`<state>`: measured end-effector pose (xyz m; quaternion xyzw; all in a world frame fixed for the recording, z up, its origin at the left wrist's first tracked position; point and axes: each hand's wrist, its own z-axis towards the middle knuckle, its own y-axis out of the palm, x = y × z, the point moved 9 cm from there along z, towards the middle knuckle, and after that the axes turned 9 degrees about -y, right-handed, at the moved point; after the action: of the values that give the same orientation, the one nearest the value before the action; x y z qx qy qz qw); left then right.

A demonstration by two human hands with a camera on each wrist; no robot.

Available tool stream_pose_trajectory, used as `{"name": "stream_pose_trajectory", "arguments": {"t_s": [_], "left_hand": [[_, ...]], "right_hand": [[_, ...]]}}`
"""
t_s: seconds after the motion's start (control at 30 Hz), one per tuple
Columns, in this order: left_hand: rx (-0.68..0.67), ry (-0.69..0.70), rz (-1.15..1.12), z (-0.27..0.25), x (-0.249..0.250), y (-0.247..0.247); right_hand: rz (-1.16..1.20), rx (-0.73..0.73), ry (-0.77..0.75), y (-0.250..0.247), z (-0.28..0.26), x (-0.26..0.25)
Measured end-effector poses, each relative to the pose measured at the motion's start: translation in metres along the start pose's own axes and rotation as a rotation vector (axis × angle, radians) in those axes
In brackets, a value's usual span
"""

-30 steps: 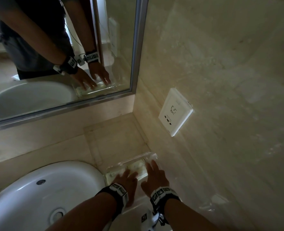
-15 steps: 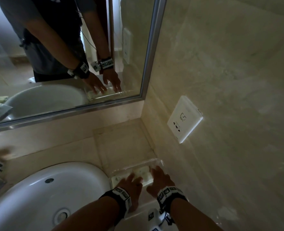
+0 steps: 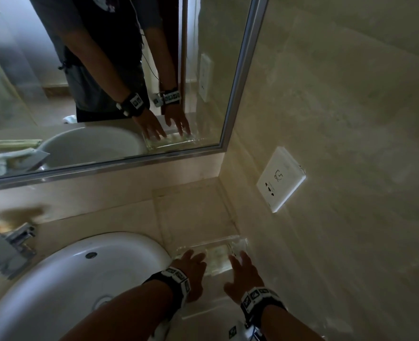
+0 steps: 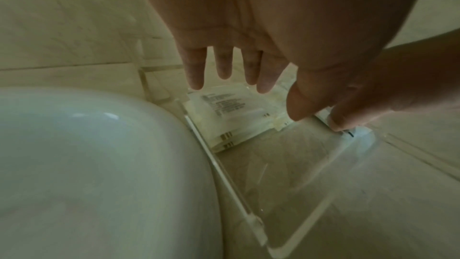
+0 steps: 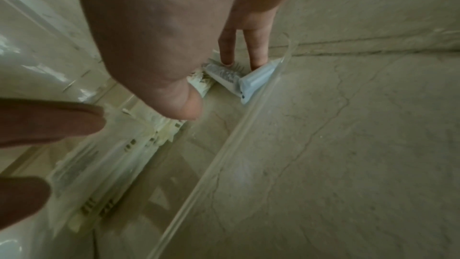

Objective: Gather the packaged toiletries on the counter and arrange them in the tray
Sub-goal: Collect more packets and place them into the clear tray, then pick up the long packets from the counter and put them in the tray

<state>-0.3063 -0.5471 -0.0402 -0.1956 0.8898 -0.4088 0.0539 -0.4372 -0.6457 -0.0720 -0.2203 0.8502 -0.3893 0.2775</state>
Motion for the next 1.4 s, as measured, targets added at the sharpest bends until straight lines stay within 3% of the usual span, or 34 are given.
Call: {"name": "stream_pose_trajectory", "arguments": {"t_s": [0.17, 0.33, 0.53, 0.73, 0.87, 1.0, 1.23, 1.4], "left_hand": [[0.025, -0.047, -0.041, -0.013, -0.025, -0.008], [0.045, -0.099, -0.058, -0.027, -0.048, -0.018], [0.075, -0.167, -0.096, -0.042, -0.072, -0.012], [0.146, -0.236, -0.159, -0.068, -0.098, -0.015], [0.212, -0.323, -0.222, -0.091, -0.13, -0.016], [0.273, -0.446, -0.31, -0.129, -0.178, -0.003], [0.28, -0.767, -0.535, -0.226, -0.272, 0.08], [0.301, -0.919, -0.629, -0.284, -0.314, 0.13]], "right_hand": [[-0.019, 0.213, -0.003, -0.019, -0.014, -0.003], [-0.068, 0.104, -0.024, 0.0, -0.015, -0.007], [-0.08, 0.126, -0.03, -0.002, -0.014, -0.006], [-0.133, 0.189, -0.151, -0.03, -0.019, -0.034], [-0.16, 0.259, -0.291, -0.052, -0.015, -0.08], [-0.189, 0.206, -0.412, -0.056, -0.002, -0.143], [-0.264, 0.075, -0.662, -0.013, -0.002, -0.281], [-0.304, -0.021, -0.849, 0.032, -0.021, -0.371]]}}
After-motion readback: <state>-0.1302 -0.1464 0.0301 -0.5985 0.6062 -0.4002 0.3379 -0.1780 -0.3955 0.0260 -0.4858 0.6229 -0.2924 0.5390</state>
